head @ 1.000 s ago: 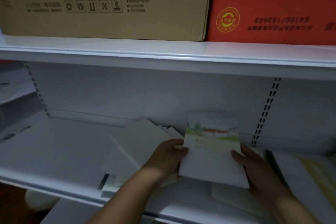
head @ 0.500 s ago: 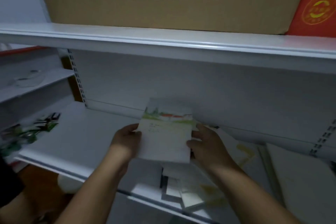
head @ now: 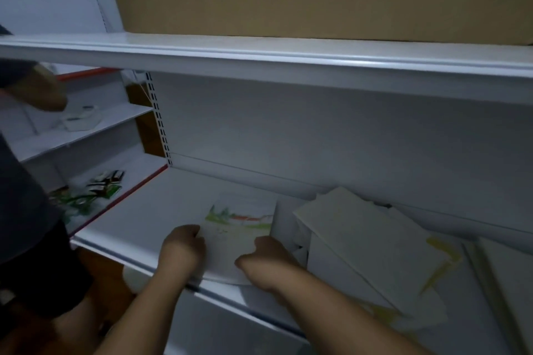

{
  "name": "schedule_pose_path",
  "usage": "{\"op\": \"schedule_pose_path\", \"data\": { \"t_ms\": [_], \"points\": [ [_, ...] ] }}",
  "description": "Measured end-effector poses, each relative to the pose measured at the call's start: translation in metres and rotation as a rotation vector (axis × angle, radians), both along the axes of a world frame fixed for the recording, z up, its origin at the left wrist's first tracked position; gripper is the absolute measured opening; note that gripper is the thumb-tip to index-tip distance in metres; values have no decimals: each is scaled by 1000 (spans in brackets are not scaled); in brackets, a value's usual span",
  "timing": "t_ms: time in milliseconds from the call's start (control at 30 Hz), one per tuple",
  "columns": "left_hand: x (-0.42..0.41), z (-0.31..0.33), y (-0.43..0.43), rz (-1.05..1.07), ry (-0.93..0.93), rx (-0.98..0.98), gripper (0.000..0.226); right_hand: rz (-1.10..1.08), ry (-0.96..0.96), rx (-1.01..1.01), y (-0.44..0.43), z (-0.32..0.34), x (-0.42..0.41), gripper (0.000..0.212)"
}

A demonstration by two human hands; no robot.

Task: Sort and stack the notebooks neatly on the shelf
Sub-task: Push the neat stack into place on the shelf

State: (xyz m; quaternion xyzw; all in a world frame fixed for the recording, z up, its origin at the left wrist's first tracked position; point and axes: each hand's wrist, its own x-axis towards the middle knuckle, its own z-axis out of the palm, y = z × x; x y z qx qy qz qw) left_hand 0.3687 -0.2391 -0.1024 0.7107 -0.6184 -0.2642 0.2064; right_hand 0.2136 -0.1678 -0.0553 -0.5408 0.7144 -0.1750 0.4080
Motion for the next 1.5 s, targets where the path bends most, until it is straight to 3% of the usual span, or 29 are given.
{"op": "schedule_pose_path", "data": {
  "t_ms": [133,200,300,433,533,667,733,833,900,933,1000,1067,1100,1200,1300,1400,1500],
  "points": [
    [-9,8,-2,50,-220,-31,42,124,128,-156,14,16,-15,55],
    [-29,20,4,-1,-159,-121,44,153,208,-326,24,24,-36,50],
    [-75,38,19,-204,77,-163,36,35,332,-489,31,27,-88,45],
    [-137,48,30,-323,176,-91,48,-168,512,-343,40,18,-159,55],
    [-161,51,36,-319,203,-49,57,-189,602,-144,52,8,-191,72],
    [-177,56,42,-266,263,-151,70,-258,488,-101,64,0,-216,98],
    [-185,59,44,-238,398,-201,74,-263,452,-82,70,2,-228,104],
    [-197,71,55,-176,875,-98,80,-239,435,-126,85,2,-243,82],
    [-206,81,65,-147,1065,-1,79,-237,382,-209,98,4,-252,60],
    [-211,85,71,-155,1125,28,76,-235,313,-257,104,5,-255,50],
    [-229,92,83,-192,1204,98,69,-244,-21,-343,118,9,-264,29],
    [-252,93,93,-206,1240,164,63,-325,-377,-394,136,13,-280,24],
    [-265,95,100,-202,1252,177,60,-380,-459,-417,146,16,-290,25],
    [-302,90,121,-243,1182,190,53,-537,-514,-511,175,19,-322,31],
    [-338,74,152,-505,954,280,60,-728,-398,-557,199,11,-355,32],
    [-369,48,170,-684,684,324,85,-746,35,-475,213,-8,-385,19],
    [-387,32,175,-736,432,247,90,-613,313,-265,220,-22,-397,34]
  ]
}}
